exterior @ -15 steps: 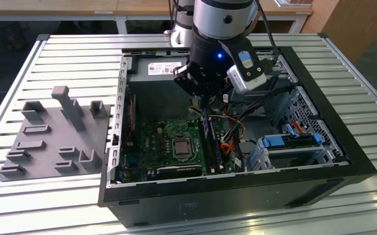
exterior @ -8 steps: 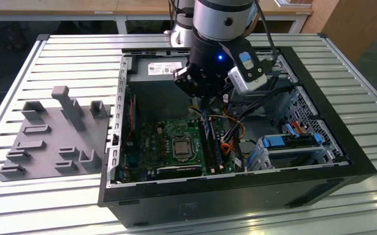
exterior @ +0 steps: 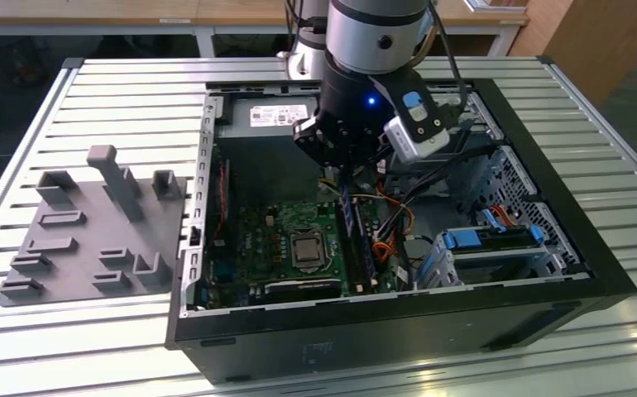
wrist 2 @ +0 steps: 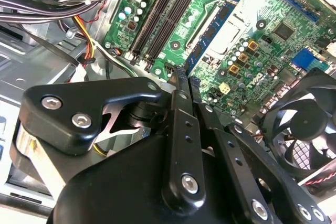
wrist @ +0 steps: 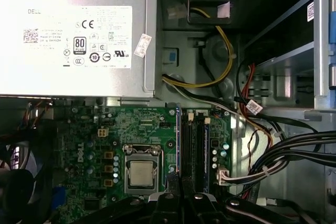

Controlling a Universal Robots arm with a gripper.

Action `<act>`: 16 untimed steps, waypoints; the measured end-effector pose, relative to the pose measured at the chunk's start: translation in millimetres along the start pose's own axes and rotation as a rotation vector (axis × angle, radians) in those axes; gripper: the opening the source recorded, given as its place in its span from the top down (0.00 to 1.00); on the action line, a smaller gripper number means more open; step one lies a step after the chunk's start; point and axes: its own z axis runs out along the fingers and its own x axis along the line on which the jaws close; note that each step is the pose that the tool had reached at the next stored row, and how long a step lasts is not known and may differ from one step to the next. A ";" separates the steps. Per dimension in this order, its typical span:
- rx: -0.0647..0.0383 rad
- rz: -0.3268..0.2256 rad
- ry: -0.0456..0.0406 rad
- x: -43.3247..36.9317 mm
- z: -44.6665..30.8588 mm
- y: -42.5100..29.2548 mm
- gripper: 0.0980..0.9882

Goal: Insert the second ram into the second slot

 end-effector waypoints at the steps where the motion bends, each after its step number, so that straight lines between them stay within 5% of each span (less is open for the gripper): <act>1: 0.000 0.000 0.0000 0.0 0.4 0.0 0.96; 16: 0.000 0.000 0.0000 -0.1 4.3 -0.1 0.96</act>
